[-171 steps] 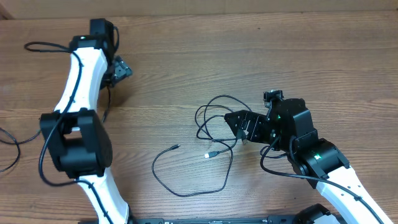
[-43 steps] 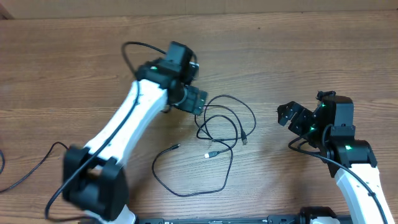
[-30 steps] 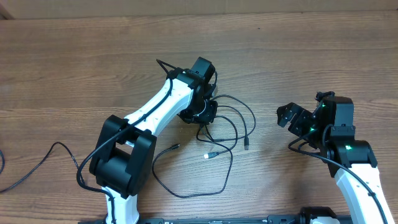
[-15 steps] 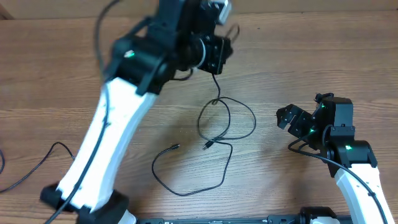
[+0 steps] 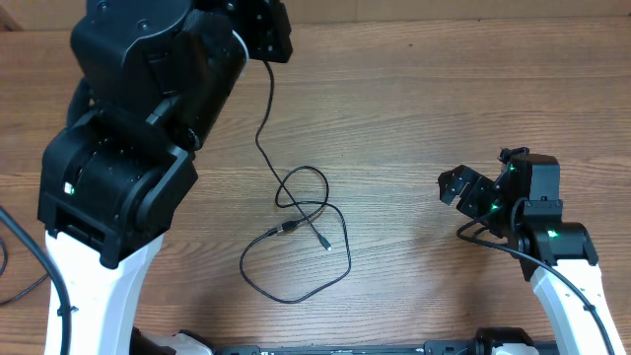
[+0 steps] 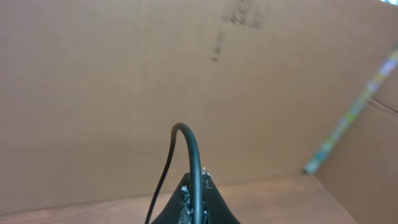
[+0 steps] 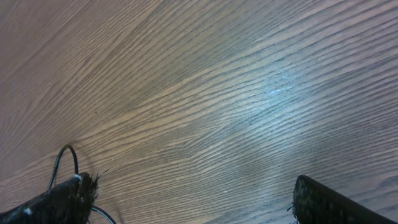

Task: Untangle cables

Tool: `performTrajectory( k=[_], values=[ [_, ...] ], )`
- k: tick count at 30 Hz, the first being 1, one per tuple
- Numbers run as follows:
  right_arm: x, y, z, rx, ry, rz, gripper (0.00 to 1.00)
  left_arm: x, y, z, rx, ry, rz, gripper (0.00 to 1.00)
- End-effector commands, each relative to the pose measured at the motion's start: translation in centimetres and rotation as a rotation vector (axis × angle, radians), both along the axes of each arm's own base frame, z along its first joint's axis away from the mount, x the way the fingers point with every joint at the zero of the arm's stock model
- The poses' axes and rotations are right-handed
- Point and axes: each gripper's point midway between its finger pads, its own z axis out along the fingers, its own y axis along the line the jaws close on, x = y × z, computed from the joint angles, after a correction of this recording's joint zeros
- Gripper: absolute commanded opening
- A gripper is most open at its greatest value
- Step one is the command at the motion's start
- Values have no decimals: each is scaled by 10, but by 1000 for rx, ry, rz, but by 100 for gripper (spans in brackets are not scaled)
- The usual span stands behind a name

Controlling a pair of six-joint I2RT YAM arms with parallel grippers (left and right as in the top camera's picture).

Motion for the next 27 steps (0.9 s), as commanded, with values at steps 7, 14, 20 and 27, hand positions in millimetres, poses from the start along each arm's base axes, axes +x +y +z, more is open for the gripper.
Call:
performTrajectory(
  k=[7, 14, 20, 27],
  values=[
    [0, 0, 1, 2, -7, 6, 100, -1, 87, 84, 39, -326, 347, 4],
    [0, 0, 1, 2, -7, 6, 100, 6, 121, 80, 254, -328, 456, 4],
    [0, 0, 1, 3, -4, 6, 100, 10, 151, 64, 278, -246, 615, 4],
    [-1, 0, 1, 3, -3, 6, 100, 46, 175, 19, 366, -90, 692, 4]
  ],
)
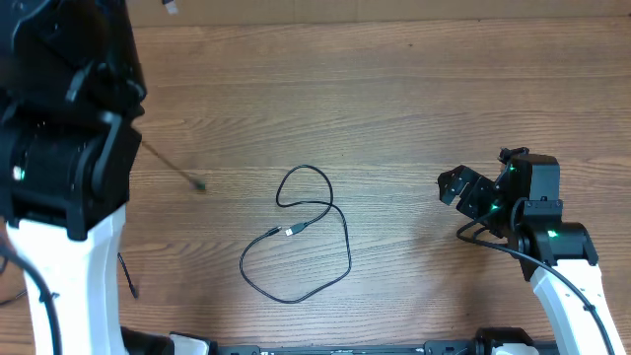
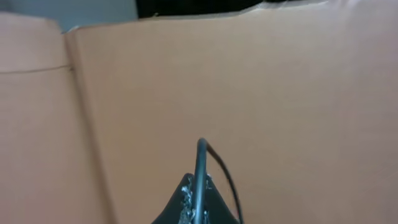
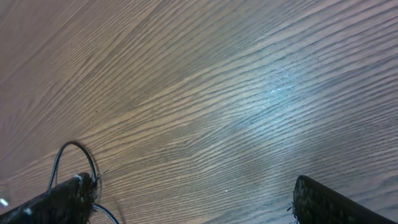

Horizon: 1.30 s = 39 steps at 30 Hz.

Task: Untangle cables

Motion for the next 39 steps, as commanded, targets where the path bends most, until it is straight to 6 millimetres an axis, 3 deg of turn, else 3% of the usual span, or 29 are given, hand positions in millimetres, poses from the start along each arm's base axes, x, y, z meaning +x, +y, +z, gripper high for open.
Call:
performTrajectory(
  k=[1, 3, 8, 12, 14, 24, 31, 37, 39],
  values=[
    [0, -1, 1, -1, -4, 4, 100, 26, 18, -29, 21, 95, 89, 4],
    [0, -1, 1, -1, -5, 4, 100, 43, 33, -53, 20, 165, 130, 4],
    [0, -1, 1, -1, -5, 3, 100, 66, 64, -97, 10, 295, 210, 4],
    [0, -1, 1, -1, -4, 3, 100, 76, 105, -137, -72, 386, 311, 4],
    [0, -1, 1, -1, -4, 3, 100, 74, 138, -162, -155, 424, 397, 4],
    [0, -1, 1, -1, -5, 3, 100, 63, 240, -250, -378, 580, 584, 4],
    [0, -1, 1, -4, -4, 1, 100, 70, 296, -322, -572, 660, 564, 4],
    [0, -1, 1, -4, -5, 1, 100, 50, 349, -357, -678, 647, 678, 4],
    [0, -1, 1, -4, -4, 1, 100, 47, 358, -367, -747, 624, 697, 4]
  ],
)
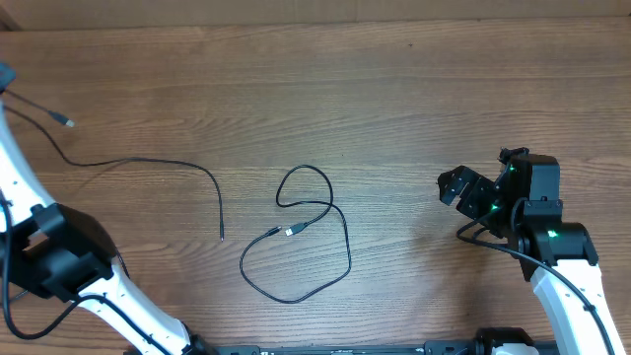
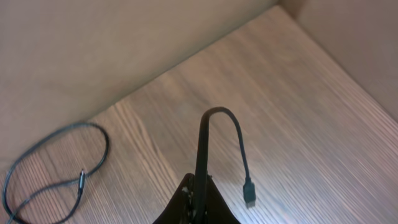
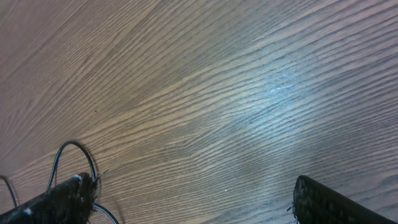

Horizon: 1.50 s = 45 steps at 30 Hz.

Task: Untangle cables

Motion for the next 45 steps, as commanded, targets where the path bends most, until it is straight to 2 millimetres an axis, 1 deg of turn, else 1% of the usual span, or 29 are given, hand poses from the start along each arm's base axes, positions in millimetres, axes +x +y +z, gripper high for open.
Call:
performTrajectory(
  k=[1, 2, 4, 5, 6, 7, 9, 12, 15, 16, 17, 18, 19, 20, 21, 23, 27, 29, 31, 33, 35, 36, 37, 38, 40, 42, 43, 44, 45],
  values=[
    [0, -1, 1, -3, -6, 1, 100, -3, 17, -20, -115, -87, 96, 4],
    [0, -1, 1, -3, -6, 1, 100, -2, 18, -24, -131, -91, 100, 4],
    [0, -1, 1, -4, -7, 1, 100, 2, 20, -47, -192, -91, 118, 4],
    [0, -1, 1, -4, -7, 1, 100, 3, 20, -53, -202, -88, 127, 4],
    [0, -1, 1, -3, -7, 1, 100, 4, 22, -66, -221, -77, 141, 4],
    [0, -1, 1, -4, -7, 1, 100, 5, 22, -71, -226, -70, 144, 4],
    [0, -1, 1, -4, -7, 1, 100, 10, 20, -93, -262, -43, 135, 4],
    [0, -1, 1, -3, -7, 1, 100, 20, 11, -129, -348, -19, 100, 4],
    [0, -1, 1, -3, -6, 1, 100, 24, 7, -148, -393, -10, 94, 4],
    [0, -1, 1, -3, -6, 1, 100, 25, 6, -154, -405, -5, 99, 6],
    [0, -1, 1, -3, -6, 1, 100, 25, 5, -156, -410, -3, 97, 15],
    [0, -1, 1, -3, -6, 1, 100, 26, 4, -158, -412, 0, 96, 38],
    [0, -1, 1, -3, -6, 1, 100, 26, 4, -159, -414, 2, 96, 65],
    [0, -1, 1, -3, -6, 1, 100, 25, 4, -159, -414, 2, 96, 83],
    [0, -1, 1, -3, -6, 1, 100, 25, 4, -159, -414, 2, 96, 98],
    [0, -1, 1, -3, -6, 1, 100, 27, 1, -159, -427, -2, 78, 100],
    [0, -1, 1, -3, -6, 1, 100, 40, -16, -157, -514, -51, -4, 100],
    [0, -1, 1, -3, -6, 1, 100, 56, -34, -148, -606, -128, -88, 100],
    [0, -1, 1, -4, -6, 1, 100, 67, -45, -135, -656, -190, -150, 100],
    [0, -1, 1, -4, -6, 1, 100, 83, -58, -105, -681, -282, -272, 100],
    [0, -1, 1, -4, -6, 1, 100, 85, -58, -82, -640, -314, -310, 100],
    [0, -1, 1, -4, -6, 1, 100, 85, -55, -59, -582, -332, -331, 100],
    [0, -1, 1, -4, -6, 1, 100, 83, -52, -46, -543, -340, -336, 100],
    [0, -1, 1, -4, -6, 1, 100, 78, -47, -25, -478, -344, -331, 100],
    [1, -1, 1, -4, -7, 1, 100, 68, -37, 0, -384, -342, -294, 100],
    [1, -1, 1, -4, -7, 1, 100, 51, -26, 35, -258, -336, -234, 100],
    [1, -1, 1, -4, -7, 1, 100, 44, -24, 46, -221, -334, -221, 100],
    [1, -1, 1, -4, -8, 1, 100, 25, -18, 71, -136, -326, -167, 100],
    [1, -1, 2, -4, -8, 1, 100, 19, -16, 79, -110, -323, -147, 100]
  ],
)
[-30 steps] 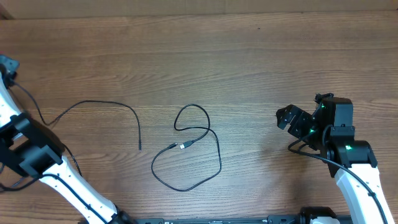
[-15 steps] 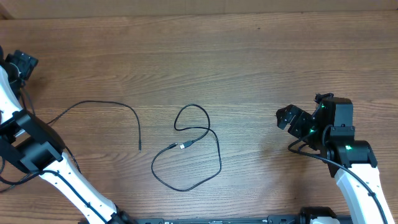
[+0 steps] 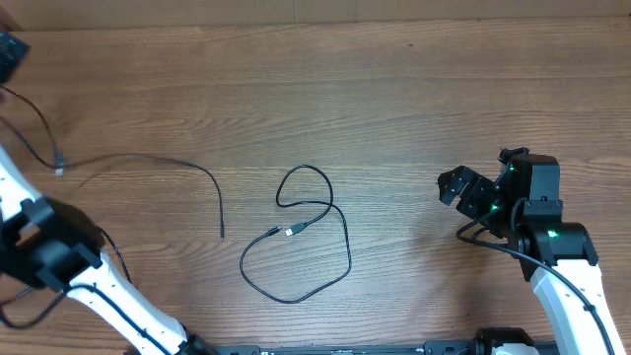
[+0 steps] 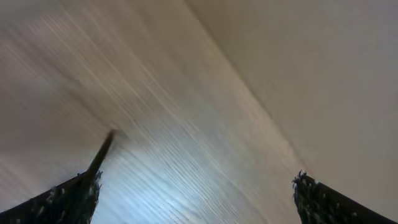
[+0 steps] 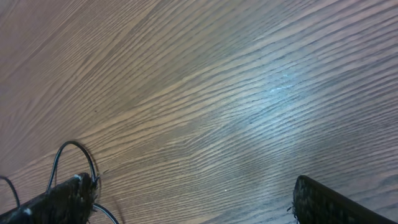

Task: Untangle cables

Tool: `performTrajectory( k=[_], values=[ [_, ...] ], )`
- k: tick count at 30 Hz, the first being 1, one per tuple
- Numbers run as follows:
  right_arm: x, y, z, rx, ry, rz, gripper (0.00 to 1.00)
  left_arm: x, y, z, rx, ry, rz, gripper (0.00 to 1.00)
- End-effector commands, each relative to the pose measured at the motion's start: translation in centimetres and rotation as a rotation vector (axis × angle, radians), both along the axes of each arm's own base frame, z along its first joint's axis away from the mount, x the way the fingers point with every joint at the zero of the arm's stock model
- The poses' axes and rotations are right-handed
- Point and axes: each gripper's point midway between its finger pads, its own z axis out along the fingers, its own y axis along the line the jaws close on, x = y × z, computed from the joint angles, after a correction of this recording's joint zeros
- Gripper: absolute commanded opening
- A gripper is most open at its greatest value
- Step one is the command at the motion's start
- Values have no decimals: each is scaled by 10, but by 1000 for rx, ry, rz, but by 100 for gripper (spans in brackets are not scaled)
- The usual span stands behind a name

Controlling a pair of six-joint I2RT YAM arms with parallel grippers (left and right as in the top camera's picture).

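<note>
Two thin black cables lie apart on the wooden table. One cable (image 3: 187,165) stretches along the left side, its plug end (image 3: 59,170) near the left edge. The other, looped cable (image 3: 292,230) sits at the middle. My left gripper (image 3: 8,47) is at the far back left corner, mostly out of the overhead view; in its wrist view the left gripper (image 4: 196,190) is open, with only a blurred dark strand by the left finger (image 4: 68,196). My right gripper (image 3: 455,187) hovers open right of the loop; the right gripper (image 5: 193,199) is empty, with a cable loop (image 5: 74,144) behind its left finger.
A cardboard wall (image 4: 311,74) rises behind the table's back left corner. The left arm's white link and black joint (image 3: 44,251) stand over the table's left edge. The right arm's own wiring (image 3: 483,237) hangs beside its wrist.
My left gripper, shut on the left cable's end 1.5 s ago, now stands open. That plug end has dropped toward the left edge. The right arm and looped cable have not moved.
First my left gripper held one cable high at the back, its far end still crossing the other cable's loop. Then the arm was at the left and that cable was clear of the loop. Later it lay stretched along the left, still held; now it is let go.
</note>
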Motion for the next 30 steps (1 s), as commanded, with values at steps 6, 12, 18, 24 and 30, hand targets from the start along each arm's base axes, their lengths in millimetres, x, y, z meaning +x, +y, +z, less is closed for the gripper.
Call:
performTrajectory(
  k=[6, 12, 18, 24, 30],
  values=[
    [4, -1, 4, -3, -25, 1, 100, -91, 29, 109, 393, 104, 306, 100],
    [3, -1, 3, -4, -22, 1, 100, -93, 22, 63, 306, 215, 258, 100],
    [3, -1, 3, -4, -22, 1, 100, -67, 4, 42, 206, 159, 140, 64],
    [4, -1, 4, -4, -23, 1, 100, -18, -40, 59, 157, -9, -40, 57],
    [5, -1, 5, -3, -32, 0, 100, 31, -107, 58, 136, -80, -229, 84]
  ],
)
